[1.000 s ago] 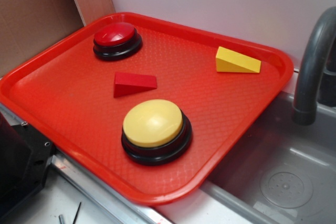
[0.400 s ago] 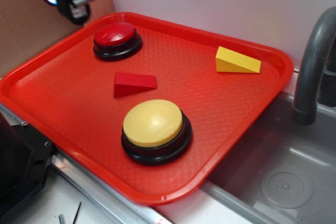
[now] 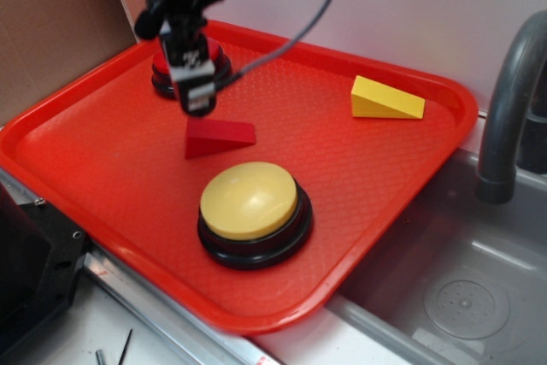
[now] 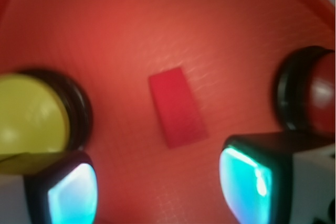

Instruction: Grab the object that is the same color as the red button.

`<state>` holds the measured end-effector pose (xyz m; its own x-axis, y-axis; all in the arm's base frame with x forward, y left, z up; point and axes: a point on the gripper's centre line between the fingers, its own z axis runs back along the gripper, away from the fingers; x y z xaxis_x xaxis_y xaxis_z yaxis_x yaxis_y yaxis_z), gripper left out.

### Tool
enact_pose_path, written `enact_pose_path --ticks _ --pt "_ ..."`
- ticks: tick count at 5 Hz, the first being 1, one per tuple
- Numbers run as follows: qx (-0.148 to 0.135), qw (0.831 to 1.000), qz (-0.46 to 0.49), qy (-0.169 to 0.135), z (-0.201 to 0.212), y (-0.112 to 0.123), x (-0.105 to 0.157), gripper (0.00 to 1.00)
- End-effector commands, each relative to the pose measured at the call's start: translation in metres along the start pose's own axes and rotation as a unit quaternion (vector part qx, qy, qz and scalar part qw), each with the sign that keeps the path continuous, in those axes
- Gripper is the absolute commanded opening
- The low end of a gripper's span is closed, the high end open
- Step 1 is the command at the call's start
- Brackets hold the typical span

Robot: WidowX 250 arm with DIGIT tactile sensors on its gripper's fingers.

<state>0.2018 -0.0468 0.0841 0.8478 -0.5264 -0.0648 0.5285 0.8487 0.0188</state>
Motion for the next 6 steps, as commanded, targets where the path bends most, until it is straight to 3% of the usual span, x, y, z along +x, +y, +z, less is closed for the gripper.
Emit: enact_pose_path --ticks 1,3,6 --pt "0.016 0.999 0.001 -0.052 -0.027 0.007 -0.035 1.0" --pt "0.009 0.998 -0.023 -0.052 -0.046 -0.004 -0.059 1.0" --pt "0.009 0.998 -0.023 -0.052 -0.046 -0.004 -0.059 1.0"
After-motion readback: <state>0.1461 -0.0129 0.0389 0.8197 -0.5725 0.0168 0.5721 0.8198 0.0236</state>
